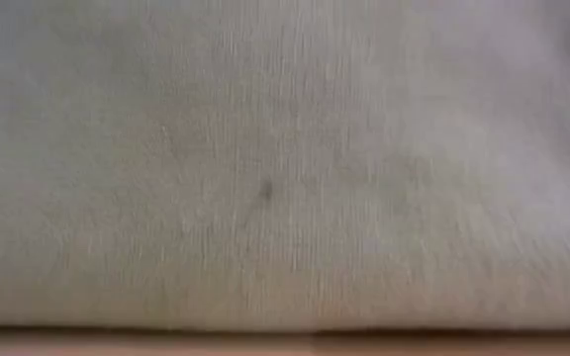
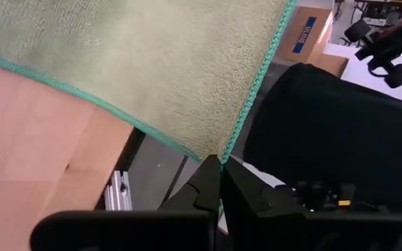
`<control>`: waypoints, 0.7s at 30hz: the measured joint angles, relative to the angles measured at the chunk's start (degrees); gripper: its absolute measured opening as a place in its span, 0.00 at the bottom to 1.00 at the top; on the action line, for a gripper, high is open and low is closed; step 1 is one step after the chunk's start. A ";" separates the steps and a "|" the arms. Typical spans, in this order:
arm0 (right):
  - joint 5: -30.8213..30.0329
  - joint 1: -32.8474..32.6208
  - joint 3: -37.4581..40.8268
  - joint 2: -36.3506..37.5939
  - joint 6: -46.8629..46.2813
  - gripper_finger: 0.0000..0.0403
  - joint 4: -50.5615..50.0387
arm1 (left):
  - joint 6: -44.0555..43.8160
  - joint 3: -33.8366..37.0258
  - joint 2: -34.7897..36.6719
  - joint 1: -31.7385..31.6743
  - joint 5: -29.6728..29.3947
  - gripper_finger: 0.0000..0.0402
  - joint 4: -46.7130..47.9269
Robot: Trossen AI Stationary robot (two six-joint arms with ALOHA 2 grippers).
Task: Fold microfiber towels
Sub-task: Fold the bottom left blue towel
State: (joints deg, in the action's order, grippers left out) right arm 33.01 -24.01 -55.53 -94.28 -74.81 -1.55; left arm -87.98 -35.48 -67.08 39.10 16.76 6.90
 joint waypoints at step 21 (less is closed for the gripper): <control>-31.19 6.22 0.17 0.00 -2.31 0.00 -19.72 | 5.94 0.13 -0.01 -10.38 -25.73 0.00 26.40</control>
State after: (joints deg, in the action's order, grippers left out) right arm 1.82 -17.79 -55.35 -94.28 -77.12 -21.27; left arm -82.04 -35.35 -67.09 28.72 -8.97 33.30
